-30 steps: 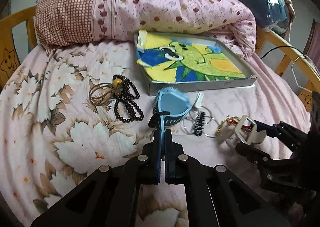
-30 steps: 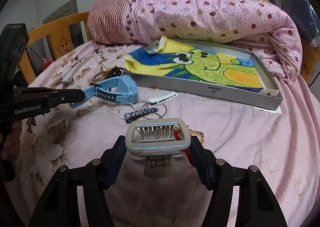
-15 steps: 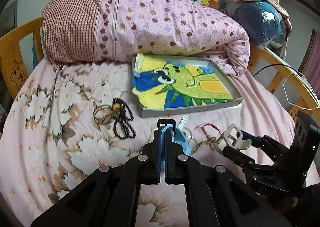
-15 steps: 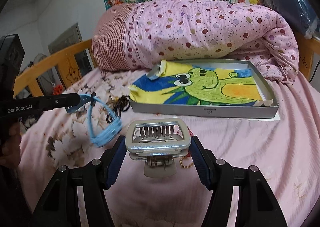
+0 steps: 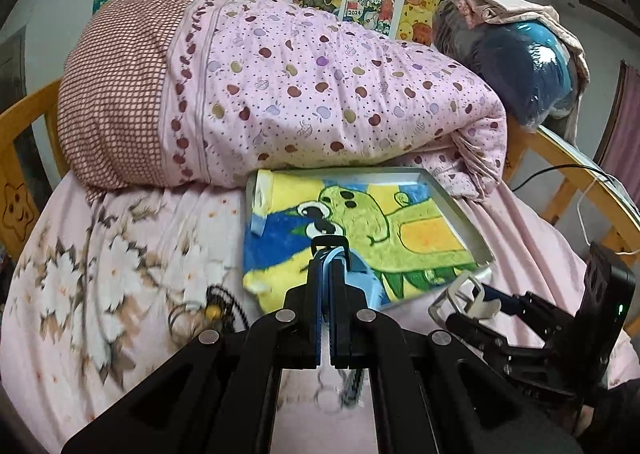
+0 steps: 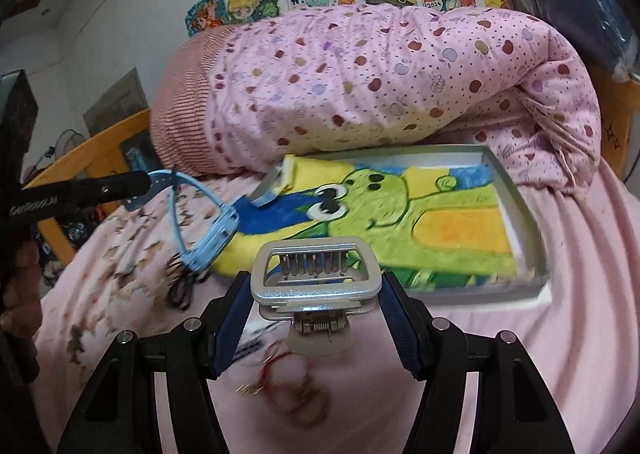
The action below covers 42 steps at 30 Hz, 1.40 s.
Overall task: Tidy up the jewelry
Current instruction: 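Release the watch into the grey tray with the left tool while the right tool releases the clip, then lift both open tools out of the tray back over the jewelry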
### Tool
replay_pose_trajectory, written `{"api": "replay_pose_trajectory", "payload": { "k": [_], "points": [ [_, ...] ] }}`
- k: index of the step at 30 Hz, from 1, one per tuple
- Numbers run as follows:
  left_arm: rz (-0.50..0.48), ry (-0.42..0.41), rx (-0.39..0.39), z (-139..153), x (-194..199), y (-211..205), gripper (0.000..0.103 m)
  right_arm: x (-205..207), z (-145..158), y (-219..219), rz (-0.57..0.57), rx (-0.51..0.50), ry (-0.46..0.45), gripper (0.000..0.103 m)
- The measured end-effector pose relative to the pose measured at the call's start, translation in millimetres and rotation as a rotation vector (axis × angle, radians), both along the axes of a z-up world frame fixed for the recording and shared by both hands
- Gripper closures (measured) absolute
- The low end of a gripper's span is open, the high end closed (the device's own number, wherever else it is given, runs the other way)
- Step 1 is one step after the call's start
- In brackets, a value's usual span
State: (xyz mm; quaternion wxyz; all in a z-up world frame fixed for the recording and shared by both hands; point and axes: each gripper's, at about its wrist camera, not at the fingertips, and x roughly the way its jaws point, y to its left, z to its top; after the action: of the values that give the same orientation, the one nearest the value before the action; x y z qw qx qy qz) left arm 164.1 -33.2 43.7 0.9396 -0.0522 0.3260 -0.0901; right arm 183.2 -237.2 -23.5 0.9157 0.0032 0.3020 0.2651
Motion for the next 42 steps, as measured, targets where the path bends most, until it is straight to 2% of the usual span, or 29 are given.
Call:
{"api": "replay_pose_trajectory", "payload": {
  "k": [5, 10, 14, 21, 25, 26, 27, 30, 33, 34, 37, 41, 42],
  "points": [
    [0.007, 0.019, 0.005, -16, 34, -3, 0.102, 37, -2, 6, -0.005, -0.033, -0.003, 0.041],
    [0.02, 0.086, -0.007, -41, 56, 1, 0.102, 61, -18, 12, -0.017, -0.06, 0.048, 0.041],
    [0.021, 0.144, -0.026, -59, 62, 6, 0.102, 69, -30, 14, -0.035, -0.077, 0.083, 0.041],
    [0.007, 0.156, -0.045, -62, 59, 9, 0.101, 73, -38, 16, -0.044, -0.1, 0.118, 0.04],
    [0.01, 0.156, -0.06, -59, 55, 13, 0.096, 71, -38, 14, -0.056, -0.083, 0.121, 0.026],
    [0.015, 0.157, -0.061, -58, 54, 14, 0.094, 69, -36, 12, -0.063, -0.077, 0.115, 0.025],
    [0.02, 0.158, -0.06, -57, 53, 15, 0.087, 68, -34, 11, -0.068, -0.068, 0.111, 0.025],
    [0.043, 0.15, -0.075, -52, 47, 21, 0.06, 62, -28, 6, -0.085, -0.05, 0.091, 0.022],
    [0.062, 0.123, -0.082, -46, 39, 25, 0.054, 51, -20, 2, -0.099, -0.03, 0.059, 0.015],
    [0.069, 0.121, -0.078, -45, 36, 26, 0.047, 47, -17, 1, -0.104, -0.022, 0.049, 0.011],
    [0.09, 0.096, -0.077, -40, 25, 29, 0.035, 34, -7, -4, -0.119, 0.004, 0.014, 0.005],
    [0.11, 0.042, -0.048, -30, 5, 29, 0.03, 13, 9, -7, -0.123, 0.027, -0.039, 0.001],
    [0.114, 0.033, -0.042, -28, 2, 29, 0.019, 9, 13, -7, -0.124, 0.028, -0.05, 0.001]
  ]
}}
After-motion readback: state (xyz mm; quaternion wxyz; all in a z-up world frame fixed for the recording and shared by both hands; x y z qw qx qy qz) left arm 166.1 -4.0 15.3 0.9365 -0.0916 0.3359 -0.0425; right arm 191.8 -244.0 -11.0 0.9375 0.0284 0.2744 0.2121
